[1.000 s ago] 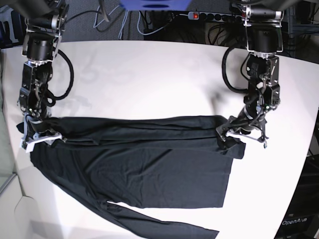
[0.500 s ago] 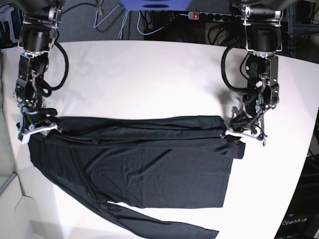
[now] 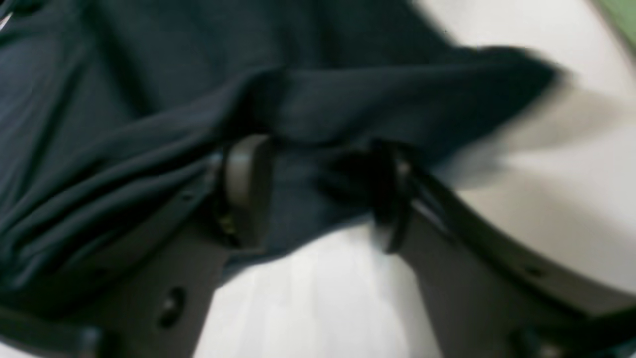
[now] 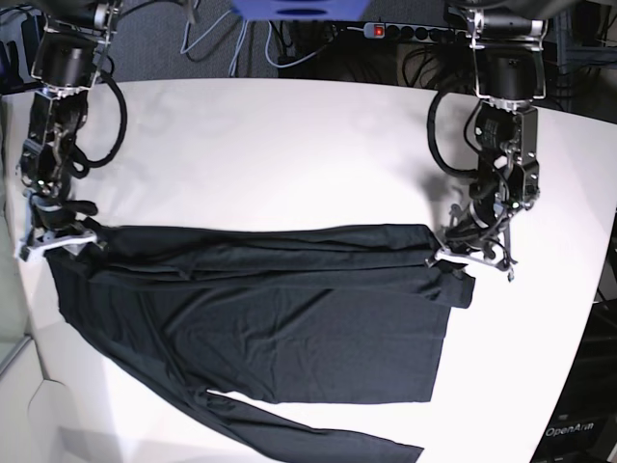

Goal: Fold the T-shirt properly
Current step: 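Lower the held edge onto the shirt body with both grippers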

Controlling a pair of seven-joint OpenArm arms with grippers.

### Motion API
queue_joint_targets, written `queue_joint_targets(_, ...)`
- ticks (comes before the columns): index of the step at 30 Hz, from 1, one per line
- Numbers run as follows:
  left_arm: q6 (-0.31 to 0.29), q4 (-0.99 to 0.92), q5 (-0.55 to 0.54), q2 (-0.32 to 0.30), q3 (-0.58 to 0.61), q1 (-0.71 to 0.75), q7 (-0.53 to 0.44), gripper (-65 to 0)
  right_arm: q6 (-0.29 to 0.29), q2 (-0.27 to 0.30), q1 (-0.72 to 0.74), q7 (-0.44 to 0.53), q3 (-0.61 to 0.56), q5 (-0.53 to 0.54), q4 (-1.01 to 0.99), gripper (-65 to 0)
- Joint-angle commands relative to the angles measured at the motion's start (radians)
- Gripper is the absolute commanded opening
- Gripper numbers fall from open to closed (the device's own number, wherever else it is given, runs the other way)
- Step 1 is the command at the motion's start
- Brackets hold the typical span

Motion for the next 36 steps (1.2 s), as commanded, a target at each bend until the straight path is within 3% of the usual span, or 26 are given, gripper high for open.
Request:
queue_joint_targets(1,-0.009,0.015,-0.006,-0.008,-0.006,-0.020,-0.016,-50.6,0.005,0.021,0.020,0.028,0.021,0.002,0.008,-28.8)
queue_joint_targets(5,-0.009,0.015,-0.006,-0.008,-0.005,-0.018,-0.018,-49.4,0.005,0.034,0.014,0.034,0.049,0.001,0.005,-27.7)
queue_joint_targets(12,-0.011,0.015,-0.006,-0.008,-0.005,-0.015,-0.022,-21.8,0.005,0.034,0.011,0.029,0.047,0.001,0.003,-27.4)
queue_joint_targets(15,-0.011,0.015,-0.008,-0.008,-0.003,-0.014,-0.022,-14.8,0.005,0.031,0.011,0.032,0.047,0.001,0.003,-27.4)
queue_joint_targets(36,-0.011,0.013,-0.008,-0.008,-0.005,-0.021,-0.024,-16.9,0.006,0.014,0.060,0.037,0.044,0.002,-0.160,-27.5)
